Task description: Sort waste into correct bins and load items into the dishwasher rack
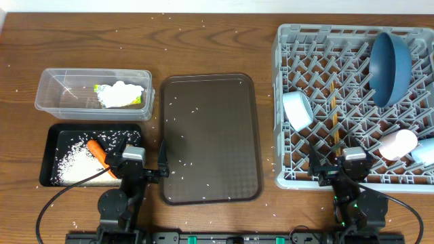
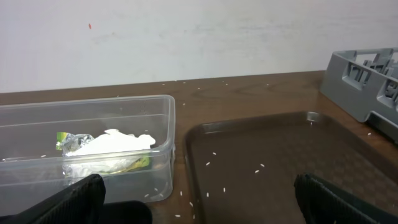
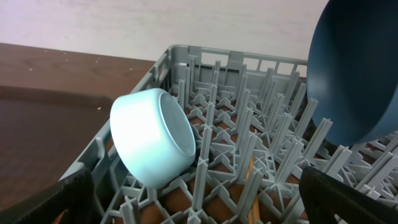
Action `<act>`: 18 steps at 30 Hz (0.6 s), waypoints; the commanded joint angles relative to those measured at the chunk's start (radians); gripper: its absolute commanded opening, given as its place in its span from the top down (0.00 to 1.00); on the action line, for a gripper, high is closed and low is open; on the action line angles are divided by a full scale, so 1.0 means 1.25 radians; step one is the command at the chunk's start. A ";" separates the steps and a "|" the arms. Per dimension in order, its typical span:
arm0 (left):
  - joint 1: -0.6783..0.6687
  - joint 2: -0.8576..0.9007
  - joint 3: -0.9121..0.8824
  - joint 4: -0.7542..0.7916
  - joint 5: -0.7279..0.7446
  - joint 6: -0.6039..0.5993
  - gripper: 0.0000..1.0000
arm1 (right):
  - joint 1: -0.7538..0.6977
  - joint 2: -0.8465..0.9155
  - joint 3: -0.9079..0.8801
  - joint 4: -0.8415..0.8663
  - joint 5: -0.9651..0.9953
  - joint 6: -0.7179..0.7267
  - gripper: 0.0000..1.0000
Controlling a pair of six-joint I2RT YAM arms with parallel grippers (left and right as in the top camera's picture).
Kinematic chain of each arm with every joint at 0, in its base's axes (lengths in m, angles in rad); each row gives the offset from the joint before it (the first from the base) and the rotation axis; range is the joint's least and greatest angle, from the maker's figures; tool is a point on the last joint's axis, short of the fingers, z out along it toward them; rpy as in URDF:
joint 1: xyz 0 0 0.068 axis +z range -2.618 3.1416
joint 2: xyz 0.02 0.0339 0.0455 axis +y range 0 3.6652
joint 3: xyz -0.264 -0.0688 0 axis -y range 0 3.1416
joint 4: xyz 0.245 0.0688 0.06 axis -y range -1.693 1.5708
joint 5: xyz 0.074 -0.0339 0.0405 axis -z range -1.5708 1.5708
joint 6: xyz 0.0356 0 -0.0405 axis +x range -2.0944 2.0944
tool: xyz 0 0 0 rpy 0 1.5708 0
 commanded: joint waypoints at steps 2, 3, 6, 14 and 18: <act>0.004 -0.005 -0.023 -0.009 0.005 0.005 0.02 | -0.007 -0.005 -0.004 0.002 -0.006 0.010 0.02; 0.004 -0.005 -0.023 -0.009 0.005 0.005 0.02 | -0.007 -0.005 -0.004 0.002 -0.006 0.010 0.01; 0.004 -0.005 -0.023 -0.009 0.005 0.005 0.02 | -0.007 -0.005 -0.004 0.002 -0.006 0.010 0.01; 0.004 -0.005 -0.023 -0.009 0.005 0.005 0.02 | -0.007 -0.005 -0.004 0.002 -0.006 0.010 0.01; 0.004 -0.005 -0.023 -0.009 0.005 0.005 0.02 | -0.007 -0.004 -0.004 0.002 -0.006 0.010 0.01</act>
